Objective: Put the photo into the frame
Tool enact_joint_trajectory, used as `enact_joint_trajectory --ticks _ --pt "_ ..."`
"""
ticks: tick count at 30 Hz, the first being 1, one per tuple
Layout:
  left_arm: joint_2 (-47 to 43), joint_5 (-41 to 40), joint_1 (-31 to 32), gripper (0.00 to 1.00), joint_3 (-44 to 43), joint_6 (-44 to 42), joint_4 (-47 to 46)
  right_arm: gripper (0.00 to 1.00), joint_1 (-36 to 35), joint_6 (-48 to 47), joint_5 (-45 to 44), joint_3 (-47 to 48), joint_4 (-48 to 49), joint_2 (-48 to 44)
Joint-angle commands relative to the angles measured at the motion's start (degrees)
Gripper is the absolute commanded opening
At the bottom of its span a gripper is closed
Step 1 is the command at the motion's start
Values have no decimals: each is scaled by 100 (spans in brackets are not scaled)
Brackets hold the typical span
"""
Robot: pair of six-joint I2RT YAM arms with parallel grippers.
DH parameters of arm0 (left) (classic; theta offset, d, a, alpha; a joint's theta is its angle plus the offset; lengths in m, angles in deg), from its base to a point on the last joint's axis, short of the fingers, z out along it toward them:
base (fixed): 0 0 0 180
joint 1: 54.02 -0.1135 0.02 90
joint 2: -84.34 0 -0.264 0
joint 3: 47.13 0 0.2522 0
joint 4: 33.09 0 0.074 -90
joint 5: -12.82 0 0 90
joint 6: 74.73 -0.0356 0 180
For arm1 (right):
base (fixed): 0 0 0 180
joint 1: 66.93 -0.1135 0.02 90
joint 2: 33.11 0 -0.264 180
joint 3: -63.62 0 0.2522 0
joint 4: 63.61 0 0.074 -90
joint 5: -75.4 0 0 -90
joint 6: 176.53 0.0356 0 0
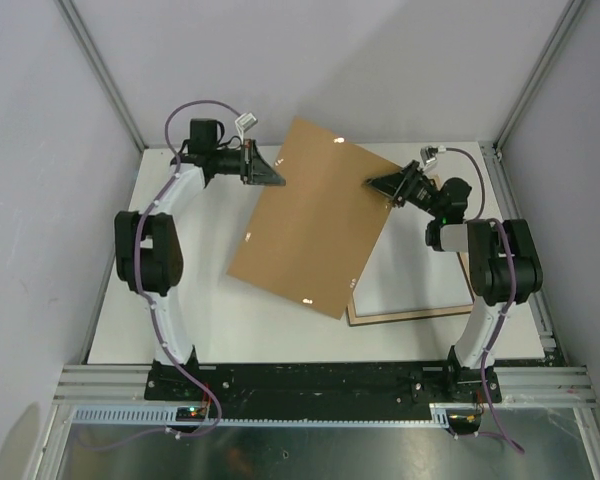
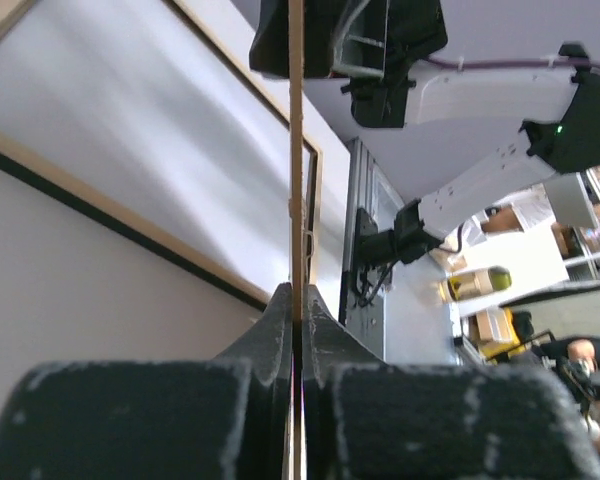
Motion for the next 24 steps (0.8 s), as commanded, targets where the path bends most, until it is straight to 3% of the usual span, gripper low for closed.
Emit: enact_joint_trajectory --ticks 1,10,15,24 --pt "-723 -305 39 0 85 951 -716 68 -136 797 97 215 1484 126" --pt "-1205 -774 -175 0 201 2182 -1625 74 -468 1173 223 257 2005 97" --pt "-1388 -860 -514 0 1032 4265 -4228 75 -612 1287 237 198 2171 18" --pt "-1284 -1033 -591 0 1374 4582 -4655 74 -781 1391 331 56 2267 -241"
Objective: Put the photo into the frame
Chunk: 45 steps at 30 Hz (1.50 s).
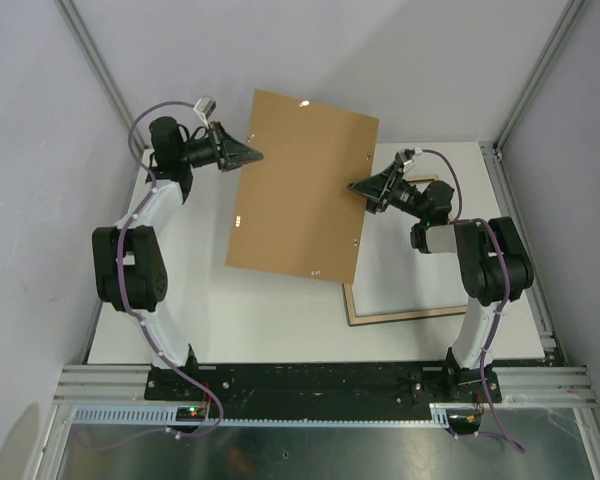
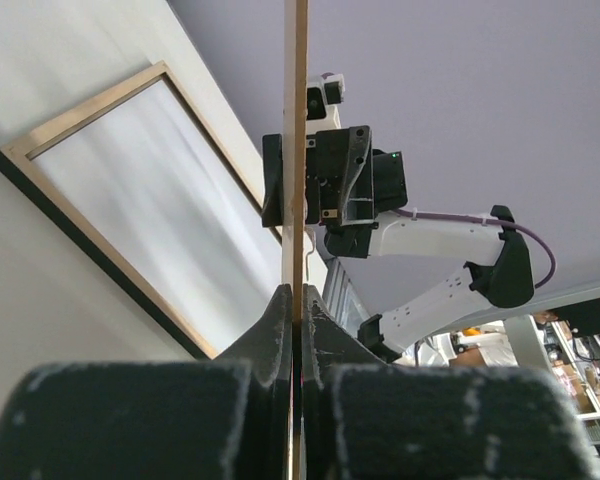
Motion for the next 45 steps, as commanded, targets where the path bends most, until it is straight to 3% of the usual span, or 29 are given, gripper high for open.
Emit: enact_joint_trajectory --ticks 1,23,27,31,32,37,39,41,45 --pt "-225 -89 38 0 -47 535 -736 73 -108 119 155 -20 1623 -368" --pt "446 126 -128 0 -357 929 -1233 37 -333 655 432 -90 1710 -1086" --pt "403 189 -128 0 -350 959 -1255 25 -335 631 432 -97 1601 -1134" --pt "362 249 -127 2 -327 996 -1258 5 -316 490 441 -98 1291 -1261" --pt "352 262 -132 5 -316 1008 -1258 3 -308 407 441 -102 1187 -1305" --pt "183 180 -225 56 -222 965 -1266 0 -193 67 415 -183 564 -1706" --pt "21 -49 -388 70 -133 957 -1267 0 -96 -44 416 -212 236 -1909" --pt "-149 -335 -604 76 -54 984 -1267 0 51 -292 422 -235 -336 -2166" --pt "-742 -1190 -1040 78 289 1005 -1236 0 422 -1577 233 -211 -2307 -2908"
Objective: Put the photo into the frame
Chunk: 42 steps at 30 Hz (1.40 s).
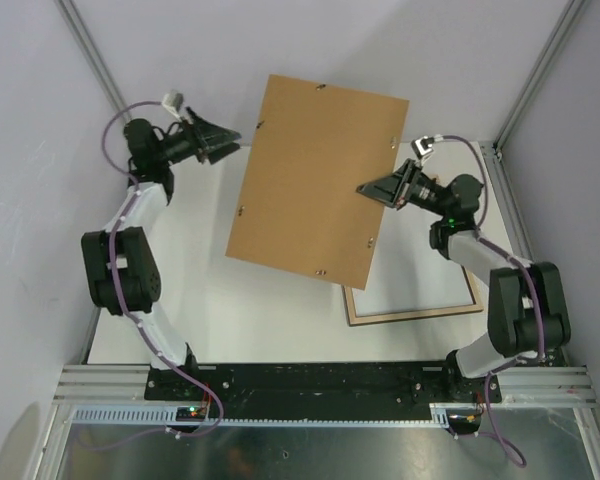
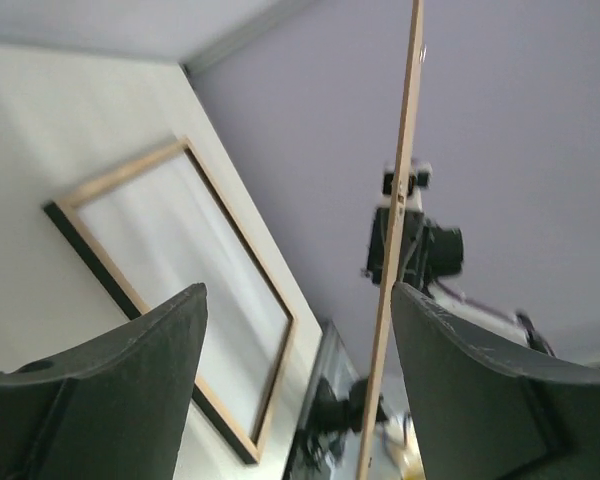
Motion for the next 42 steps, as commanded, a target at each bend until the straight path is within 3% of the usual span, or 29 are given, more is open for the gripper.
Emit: enact_joint_trajectory --ticks 1,5,8,12,16,21,27,34,42 --pt "-964 -1298 -646 79 420 -171 -112 0 476 -1508 -405 141 -1779 -1151" --pt "-1461 -2269 -744 74 951 -581 370 0 1057 -2799 -996 183 -3897 -1964" --pt "-1635 -3111 -419 67 999 -1394 1465 0 1525 -3431 -1628 195 -5186 -2681" --pt "-1537 -4435 539 58 858 -2302 3065 0 1792 -3641 -2771 274 -6319 -3348" --pt "-1267 -5670 1666 52 942 -2588 3787 0 1788 -3805 -3473 655 -7091 -3536" --pt "-692 -6687 3004 49 910 -2645 4098 0 1757 -3931 -3960 1117 -7551 -3500" --pt "-157 -7182 3940 49 828 -2645 4165 0 1705 -3854 -4602 1450 -7867 -3405" --pt "292 -7382 4611 49 625 -2802 4308 0 1053 -4028 -5322 1704 -7923 -3208" --pt "780 -7462 4941 49 327 -2879 4385 0 597 -4138 -5695 1805 -7959 -3091"
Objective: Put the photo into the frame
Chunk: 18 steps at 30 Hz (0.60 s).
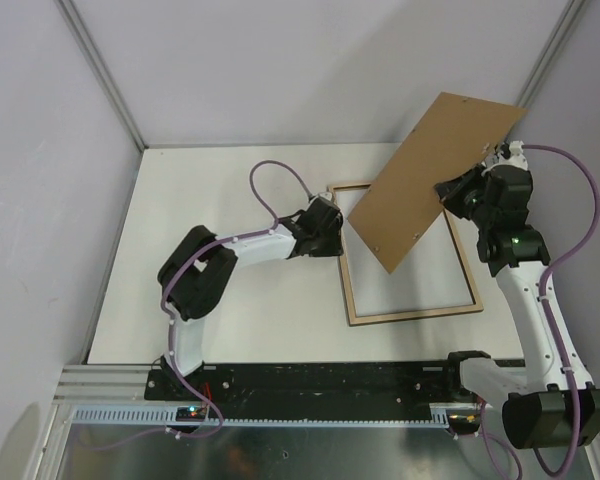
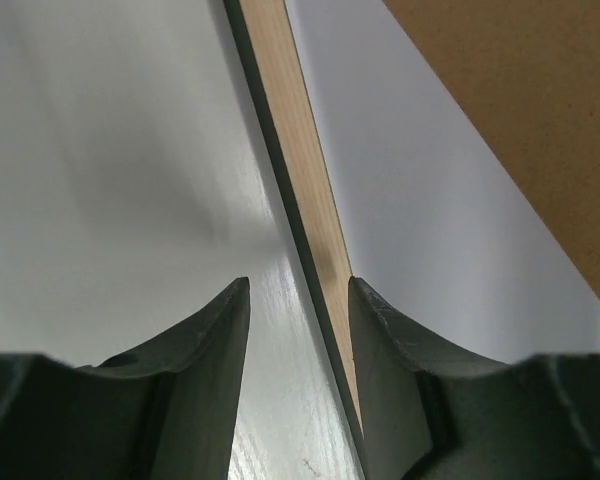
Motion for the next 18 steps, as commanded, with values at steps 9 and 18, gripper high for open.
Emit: enact_joint_trajectory --ticks 9,18 --pt "514 -70 216 49 -551 -214 -27 0 -303 -175 -750 450 473 -77" --pt "524 -227 110 40 -396 -307 -24 0 -316 -301 -694 464 407 -35"
